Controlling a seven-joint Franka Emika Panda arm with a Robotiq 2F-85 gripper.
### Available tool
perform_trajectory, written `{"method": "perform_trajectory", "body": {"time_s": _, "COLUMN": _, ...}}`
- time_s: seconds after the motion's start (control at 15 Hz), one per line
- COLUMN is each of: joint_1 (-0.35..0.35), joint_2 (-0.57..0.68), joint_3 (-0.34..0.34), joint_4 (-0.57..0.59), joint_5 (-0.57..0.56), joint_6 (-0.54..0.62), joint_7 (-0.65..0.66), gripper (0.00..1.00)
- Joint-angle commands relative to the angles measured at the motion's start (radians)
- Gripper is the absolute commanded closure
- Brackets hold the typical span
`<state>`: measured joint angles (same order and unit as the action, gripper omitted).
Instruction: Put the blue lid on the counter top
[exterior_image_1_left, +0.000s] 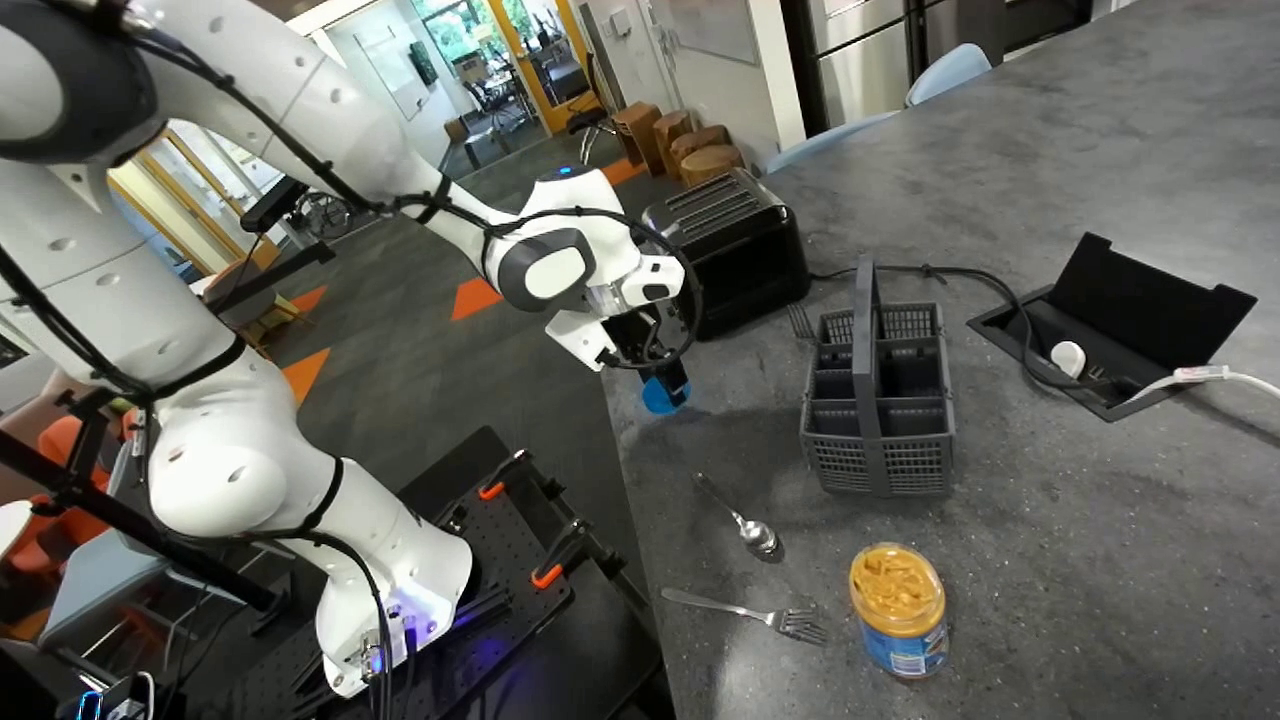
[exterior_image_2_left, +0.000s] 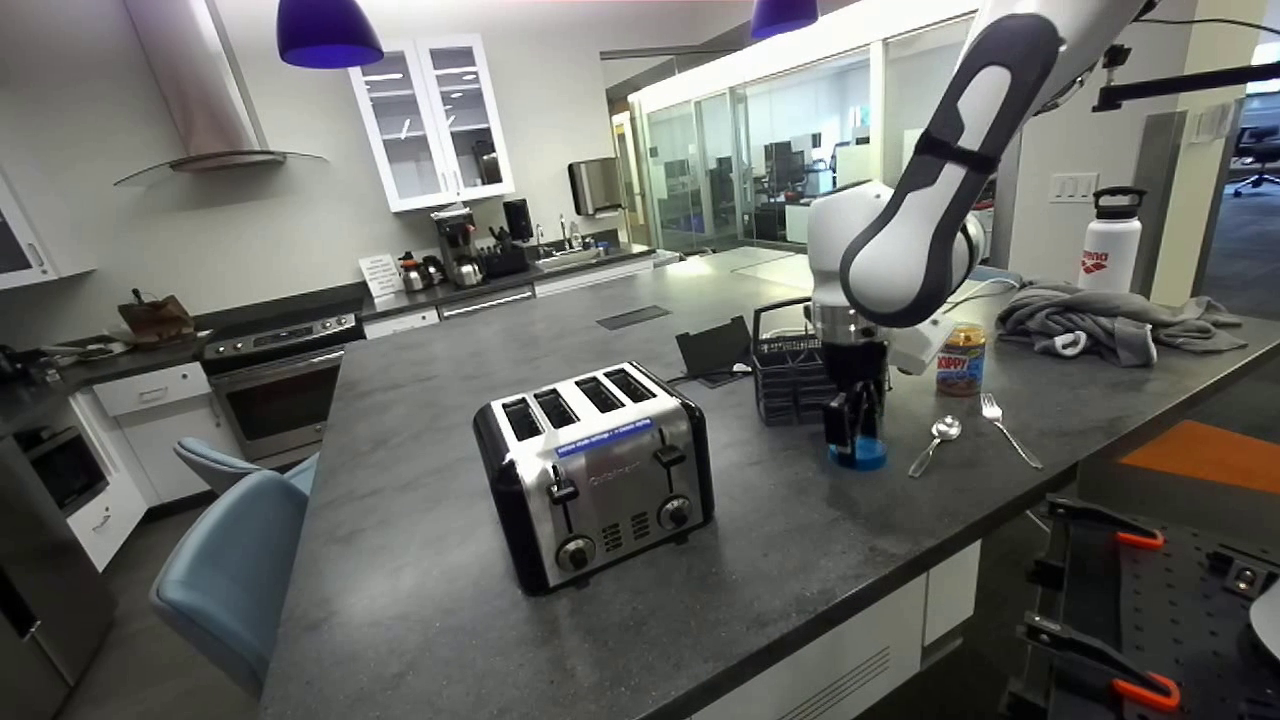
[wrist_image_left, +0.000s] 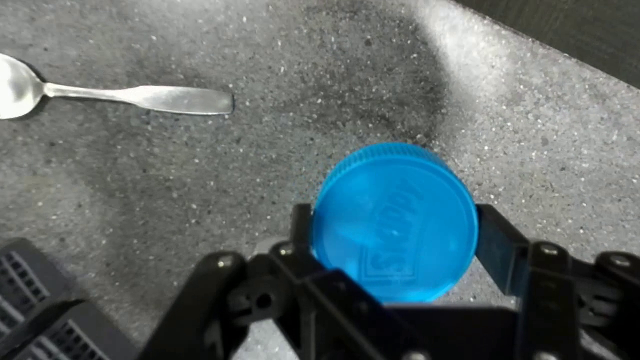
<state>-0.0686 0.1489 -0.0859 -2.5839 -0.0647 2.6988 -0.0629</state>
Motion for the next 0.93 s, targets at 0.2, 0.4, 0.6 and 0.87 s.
{"method": "perform_trajectory", "body": {"time_s": 0.2, "joint_1": -0.023, "joint_2": 0.201, "joint_3": 0.022, "joint_4": 0.129, "joint_5": 0.017, "joint_6": 0.005, "joint_7": -0.028, "gripper": 0.46}}
{"method": "perform_trajectory", "body": {"time_s": 0.4, "joint_1": -0.036, "joint_2": 0.184, "joint_3": 0.043, "joint_4": 0.114, "joint_5": 0.033, "joint_6": 0.013, "joint_7": -0.074, "gripper": 0.03}}
{"method": "perform_trajectory", "body": {"time_s": 0.6, "joint_1": -0.026, "joint_2": 0.098, "joint_3": 0.044, "joint_4": 0.066, "joint_5": 0.016, "joint_6": 0.024, "joint_7": -0.086, "gripper": 0.00}}
{"method": "perform_trajectory", "body": {"time_s": 0.87, "joint_1": -0.027, "joint_2": -0.098, "joint_3": 0.055, "joint_4": 0.002, "joint_5": 0.038, "joint_6": -0.078, "joint_7": -0.129, "gripper": 0.00}}
